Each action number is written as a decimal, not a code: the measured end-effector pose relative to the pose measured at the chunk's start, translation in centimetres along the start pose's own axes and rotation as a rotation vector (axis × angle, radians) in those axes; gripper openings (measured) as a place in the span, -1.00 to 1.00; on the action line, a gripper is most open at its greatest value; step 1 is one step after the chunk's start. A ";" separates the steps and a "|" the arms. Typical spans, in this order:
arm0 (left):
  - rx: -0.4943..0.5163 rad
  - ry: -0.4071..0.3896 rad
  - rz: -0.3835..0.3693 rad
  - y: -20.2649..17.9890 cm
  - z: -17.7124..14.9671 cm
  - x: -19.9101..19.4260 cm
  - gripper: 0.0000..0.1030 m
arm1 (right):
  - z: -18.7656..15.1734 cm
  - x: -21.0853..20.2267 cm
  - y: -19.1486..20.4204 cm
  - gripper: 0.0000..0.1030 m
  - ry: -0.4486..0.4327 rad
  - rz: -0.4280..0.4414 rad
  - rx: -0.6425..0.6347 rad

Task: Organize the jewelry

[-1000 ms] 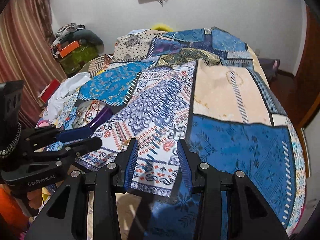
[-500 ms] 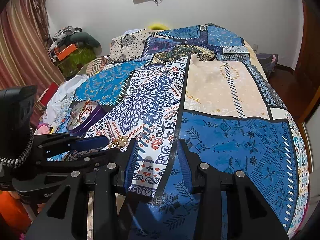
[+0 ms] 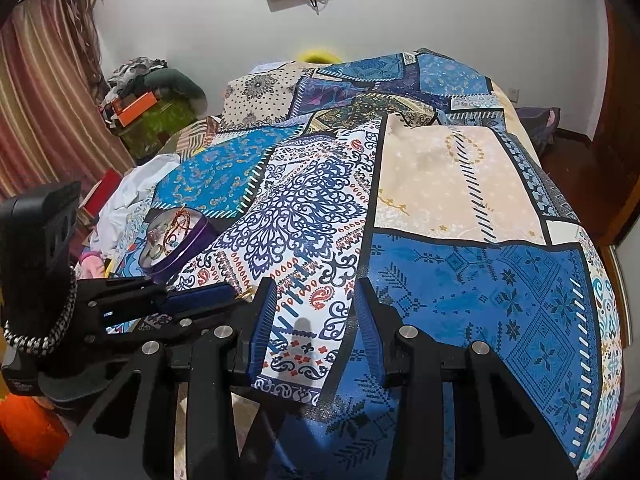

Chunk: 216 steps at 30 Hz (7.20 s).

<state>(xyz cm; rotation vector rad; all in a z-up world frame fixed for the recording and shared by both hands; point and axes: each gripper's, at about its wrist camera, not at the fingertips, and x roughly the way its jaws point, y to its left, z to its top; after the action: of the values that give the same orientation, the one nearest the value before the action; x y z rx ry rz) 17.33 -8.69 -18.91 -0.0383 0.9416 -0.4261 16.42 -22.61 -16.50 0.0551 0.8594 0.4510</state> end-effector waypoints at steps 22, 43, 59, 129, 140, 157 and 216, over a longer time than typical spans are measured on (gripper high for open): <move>-0.047 0.010 0.082 3.5 -2.9 -3.7 -0.79 | 0.7 3.3 4.4 -0.29 0.062 0.014 -0.131; -0.036 0.017 0.038 2.0 -1.9 -2.8 -0.39 | -0.1 3.6 1.6 -0.88 0.091 -0.025 -0.140; -0.014 0.039 0.015 -0.2 0.3 0.6 -0.39 | 0.0 1.2 0.4 -0.61 0.072 0.002 -0.117; -0.117 -0.284 0.190 7.0 0.3 -13.7 -0.53 | 5.6 -1.9 11.3 -0.61 -0.174 0.065 -0.272; -0.185 -0.223 0.199 10.8 -0.9 -10.9 -0.53 | 6.0 2.8 13.4 -0.61 -0.098 0.116 -0.275; -0.226 -0.119 0.151 13.6 -2.0 -5.6 -0.53 | 5.9 9.9 13.8 -0.61 0.074 0.172 -0.242; -0.117 -0.893 0.452 0.3 -5.1 -34.7 0.98 | 2.3 -20.0 17.4 1.00 -0.777 -0.059 -0.186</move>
<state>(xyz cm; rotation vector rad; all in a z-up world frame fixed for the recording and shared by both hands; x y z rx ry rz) -4.37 5.17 4.89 -0.1091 0.0755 0.0860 0.54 -14.70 3.30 0.0292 0.0540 0.4057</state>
